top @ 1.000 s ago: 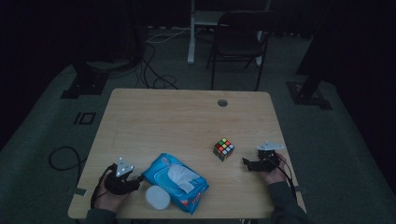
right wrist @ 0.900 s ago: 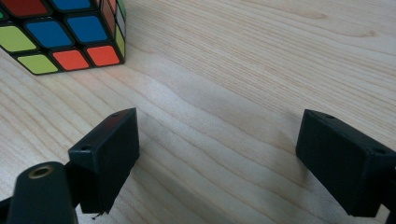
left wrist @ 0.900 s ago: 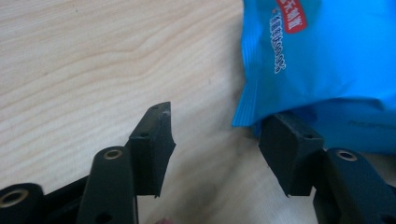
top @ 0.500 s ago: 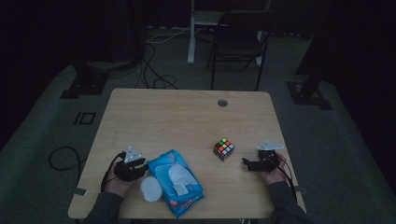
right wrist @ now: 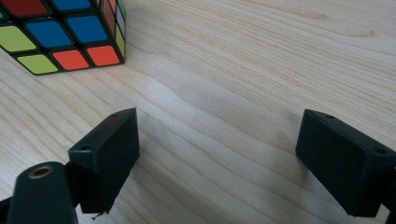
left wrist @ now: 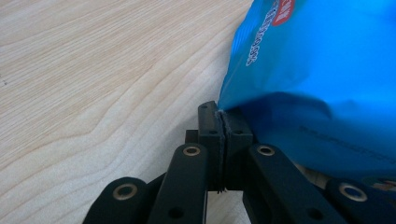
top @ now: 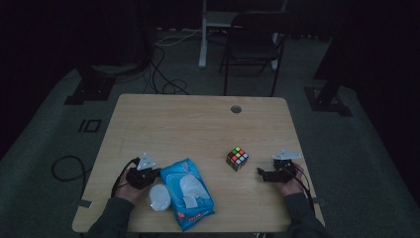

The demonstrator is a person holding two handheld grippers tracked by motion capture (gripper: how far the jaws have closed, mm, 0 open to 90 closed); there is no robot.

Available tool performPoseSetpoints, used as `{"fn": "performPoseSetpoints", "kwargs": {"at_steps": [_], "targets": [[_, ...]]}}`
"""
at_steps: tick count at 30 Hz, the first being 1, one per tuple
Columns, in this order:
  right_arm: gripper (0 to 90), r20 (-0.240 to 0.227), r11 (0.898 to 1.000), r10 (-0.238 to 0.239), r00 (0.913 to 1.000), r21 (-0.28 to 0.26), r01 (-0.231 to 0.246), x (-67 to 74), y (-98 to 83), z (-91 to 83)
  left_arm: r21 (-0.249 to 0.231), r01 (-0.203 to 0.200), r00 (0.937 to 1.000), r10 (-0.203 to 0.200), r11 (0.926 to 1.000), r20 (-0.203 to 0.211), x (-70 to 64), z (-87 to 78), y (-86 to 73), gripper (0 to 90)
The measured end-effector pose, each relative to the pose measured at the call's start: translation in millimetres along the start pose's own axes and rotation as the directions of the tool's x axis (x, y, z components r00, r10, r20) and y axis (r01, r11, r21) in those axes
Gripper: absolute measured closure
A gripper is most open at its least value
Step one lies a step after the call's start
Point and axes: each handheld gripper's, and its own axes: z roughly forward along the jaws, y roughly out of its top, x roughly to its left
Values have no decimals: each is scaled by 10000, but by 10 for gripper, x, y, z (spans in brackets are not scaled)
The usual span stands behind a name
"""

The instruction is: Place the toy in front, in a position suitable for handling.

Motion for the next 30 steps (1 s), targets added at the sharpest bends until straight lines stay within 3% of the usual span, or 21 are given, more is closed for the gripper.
{"fn": "performPoseSetpoints", "kwargs": {"at_steps": [5, 10, 14, 16, 19, 20, 21, 22, 25, 28, 30], "targets": [[136, -1, 10000, -2, 10000, -2, 2, 0, 0, 0, 28, 266, 9995, -266, 9996, -194, 182, 68, 74, 895], [136, 2, 10000, -20, 10000, -13, 20, -2, 0, 1, 296, 551, 9974, -536, 9980, -485, 470, 160, 209, 890], [136, 3, 10000, -7, 10000, -5, 7, -1, 0, 1, 449, 957, 9948, -939, 9944, -407, 727, 238, 317, 872], [136, 2, 10000, -6, 10000, -5, 6, -1, 0, 1, 365, 1546, 9864, -1522, 9873, -617, 863, 272, 338, 798], [137, 3, 10000, -5, 10000, -6, 5, -1, 1, 1, 101, 2514, 9655, -2500, 9678, -728, 1021, 271, 298, 636], [137, 3, 10000, -5, 10000, -6, 5, -1, 1, 1, 101, 2514, 9655, -2500, 9678, -728, 1021, 271, 298, 607], [137, 4, 10000, -5, 10000, -6, 5, -1, 1, 1, -241, 2918, 9520, -2928, 9562, -894, 1052, 193, 243, 607], [137, 3, 10000, -5, 10000, -5, 5, -1, 1, 1, -433, 3100, 9441, -3129, 9497, -1040, 1049, 131, 215, 603], [136, 3, 10000, -8, 10000, -6, 8, -1, 1, 1, -948, 3264, 9293, -3376, 9405, -1496, 986, -98, 128, 588], [136, 5, 10000, -8, 10000, -3, 8, -1, 0, 0, -1303, 3167, 9248, -3364, 9395, -1776, 889, -325, 56, 580], [136, 0, 10000, -3, 10000, -2, 3, 0, 0, 0, -1355, 2898, 9307, -3119, 9475, -1911, 793, -460, 46, 580]]}}
